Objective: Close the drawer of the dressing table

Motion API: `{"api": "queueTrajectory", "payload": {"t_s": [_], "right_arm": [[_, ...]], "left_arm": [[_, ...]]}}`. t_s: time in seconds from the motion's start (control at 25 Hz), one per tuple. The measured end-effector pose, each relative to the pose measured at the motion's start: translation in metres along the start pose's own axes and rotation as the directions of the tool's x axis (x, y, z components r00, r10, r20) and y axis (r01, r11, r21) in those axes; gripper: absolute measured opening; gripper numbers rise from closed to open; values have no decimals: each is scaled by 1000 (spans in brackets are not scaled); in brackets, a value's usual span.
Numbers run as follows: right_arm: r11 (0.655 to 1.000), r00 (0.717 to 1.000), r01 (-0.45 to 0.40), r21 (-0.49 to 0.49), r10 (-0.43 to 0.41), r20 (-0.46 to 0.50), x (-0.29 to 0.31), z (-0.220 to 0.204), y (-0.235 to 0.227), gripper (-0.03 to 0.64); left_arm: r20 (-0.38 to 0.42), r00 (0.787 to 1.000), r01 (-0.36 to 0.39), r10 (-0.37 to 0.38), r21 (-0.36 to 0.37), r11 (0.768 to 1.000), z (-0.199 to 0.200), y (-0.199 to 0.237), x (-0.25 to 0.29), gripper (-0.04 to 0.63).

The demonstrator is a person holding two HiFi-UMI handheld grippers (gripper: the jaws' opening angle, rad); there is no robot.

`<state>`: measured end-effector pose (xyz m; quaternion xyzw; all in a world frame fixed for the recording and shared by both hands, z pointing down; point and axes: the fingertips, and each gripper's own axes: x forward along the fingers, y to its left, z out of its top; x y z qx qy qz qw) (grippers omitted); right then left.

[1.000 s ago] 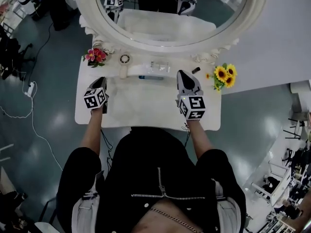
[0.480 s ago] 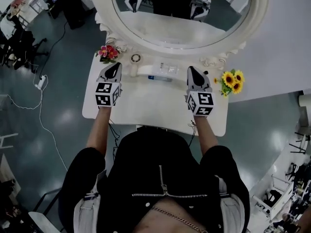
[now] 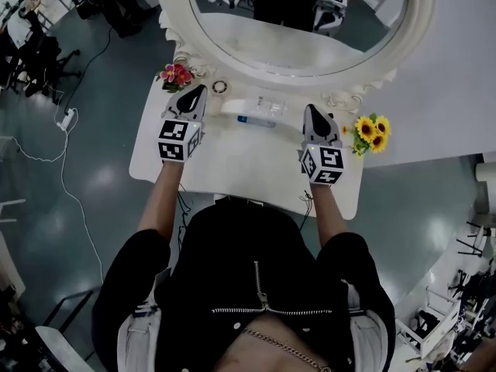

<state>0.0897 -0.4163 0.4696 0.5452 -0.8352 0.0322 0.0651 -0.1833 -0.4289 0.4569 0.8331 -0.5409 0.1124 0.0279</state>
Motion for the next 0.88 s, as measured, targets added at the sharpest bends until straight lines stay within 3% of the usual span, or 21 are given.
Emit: {"api": "queueTrajectory", "payload": {"t_s": [0.88], "right_arm": [[1000,1000,-15,-6,14,-20,7,-7,4,3]], "left_arm": [[-10,1000,-3,2,-26,1000,-10,-2,6,26]]}}
